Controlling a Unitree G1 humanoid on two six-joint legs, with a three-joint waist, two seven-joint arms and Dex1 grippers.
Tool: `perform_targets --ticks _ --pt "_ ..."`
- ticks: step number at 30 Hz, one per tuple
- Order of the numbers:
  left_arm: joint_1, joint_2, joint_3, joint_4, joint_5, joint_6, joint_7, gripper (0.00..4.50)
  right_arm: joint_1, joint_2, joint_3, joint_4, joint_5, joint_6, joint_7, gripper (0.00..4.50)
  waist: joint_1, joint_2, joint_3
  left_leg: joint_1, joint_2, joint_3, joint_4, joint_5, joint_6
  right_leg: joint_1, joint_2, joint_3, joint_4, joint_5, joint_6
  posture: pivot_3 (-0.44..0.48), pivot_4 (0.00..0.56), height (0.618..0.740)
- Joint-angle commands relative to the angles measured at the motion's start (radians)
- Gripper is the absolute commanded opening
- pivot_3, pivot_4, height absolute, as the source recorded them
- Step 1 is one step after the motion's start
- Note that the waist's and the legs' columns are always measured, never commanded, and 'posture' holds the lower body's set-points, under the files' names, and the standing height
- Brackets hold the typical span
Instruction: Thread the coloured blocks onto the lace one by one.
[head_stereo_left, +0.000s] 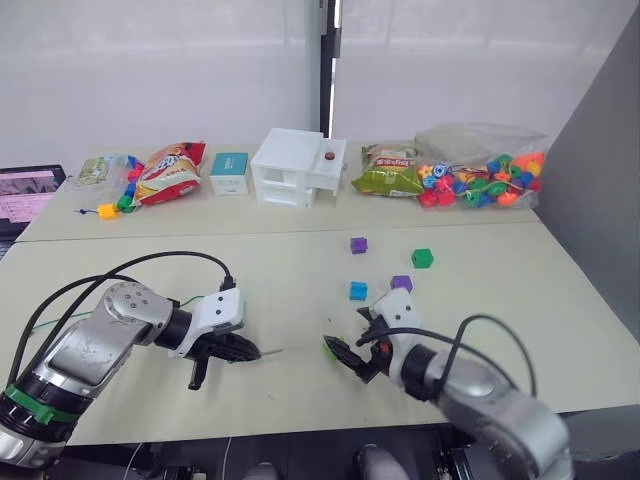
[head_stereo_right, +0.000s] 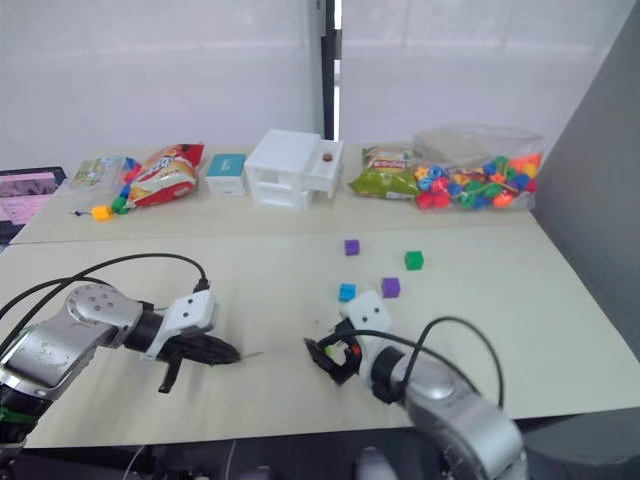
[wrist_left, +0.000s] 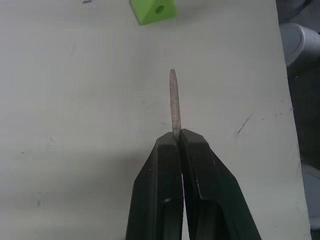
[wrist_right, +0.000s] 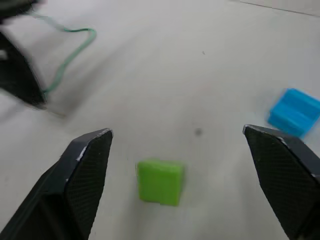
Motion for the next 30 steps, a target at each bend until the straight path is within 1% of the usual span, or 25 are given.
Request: perform_targets --ticks 1,3,5,8,11,15,20,23,27,30 --pt "0.019 0.001 0.036 -0.053 -0.023 0.011 0.015 0.0 -0.077 -0.133 0.009 0.06 0.088 -0.043 0.283 4.45 -0.001 0.0 0.0 0.0 0.0 0.0 0.0 0.0 0.0 0.0 0.0 0.0 0.0 0.0 0.0 0.0 0.15 0.74" --pt "0.032 0.0 0.035 -0.08 -0.026 0.025 0.026 0.0 -0.151 -0.201 0.079 0.188 0.02 -0.154 0.434 4.45 -0.001 0.0 0.0 0.0 0.0 0.0 0.0 0.0 0.0 0.0 0.0 0.0 0.0 0.0 0.0 0.0 0.15 0.74" --pt "0.036 -0.001 0.033 -0.1 -0.026 0.045 0.036 0.0 -0.218 -0.23 0.145 0.317 -0.051 -0.264 0.549 4.45 0.0 -0.001 0.001 0.0 0.0 0.001 0.001 0.0 0.0 0.0 0.0 0.0 -0.001 0.0 0.0 0.0 0.15 0.74" --pt "0.036 0.001 0.044 -0.134 -0.045 0.098 0.058 0.0 -0.311 -0.228 0.261 0.532 -0.208 -0.493 0.693 4.45 -0.001 -0.002 0.001 0.0 0.0 0.001 0.001 0.0 0.0 0.0 0.0 0.0 -0.002 0.0 0.0 0.0 0.15 0.74" --pt "0.042 0.003 0.051 -0.15 -0.051 0.115 0.076 0.0 -0.374 -0.183 0.317 0.693 -0.305 -0.661 0.77 4.45 0.0 -0.002 0.001 0.0 0.0 0.001 0.001 0.0 0.0 0.0 -0.001 0.0 0.0 0.0 0.0 0.0 0.15 0.74" --pt "0.06 0.012 0.059 -0.167 -0.053 0.122 0.086 0.0 -0.43 -0.124 0.357 0.845 -0.399 -0.826 0.836 4.45 -0.001 -0.002 0.001 -0.001 -0.001 0.001 0.001 0.0 0.0 -0.001 -0.001 0.0 0.001 0.0 0.0 0.0 0.15 0.74" --pt "0.079 0.026 0.067 -0.184 -0.052 0.125 0.093 0.0 -0.469 -0.082 0.371 0.954 -0.459 -0.926 0.905 4.45 0.001 -0.002 0.001 0.0 -0.001 0.001 0.001 0.0 0.0 -0.001 -0.002 0.0 0.001 0.0 0.0 0.0 0.15 0.74" --pt "0.086 0.031 0.074 -0.188 -0.053 0.126 0.094 0.0 -0.48 -0.067 0.374 1.016 -0.5 -0.986 0.926 3.68 0.001 -0.002 0.001 0.0 -0.001 0.001 0.001 0.0 0.0 -0.001 -0.002 0.0 0.002 0.0 0.0 0.0 0.15 0.74" --pt "0.087 0.03 0.07 -0.187 -0.049 0.126 0.1 0.0 -0.486 -0.048 0.362 1.053 -0.516 -0.998 0.938 2.32 0.0 -0.002 0.001 0.0 -0.001 0.001 0.001 0.0 0.0 -0.001 -0.001 0.0 0.002 0.0 0.0 0.0 0.15 0.74" --pt "0.075 0.025 0.063 -0.184 -0.05 0.133 0.102 0.0 -0.468 -0.048 0.351 1.038 -0.519 -0.973 0.928 1.32 0.0 -0.002 0.001 0.001 -0.001 0.001 0.002 0.0 0.0 0.0 -0.001 0.0 0.005 0.0 0.0 0.0 0.15 0.74"
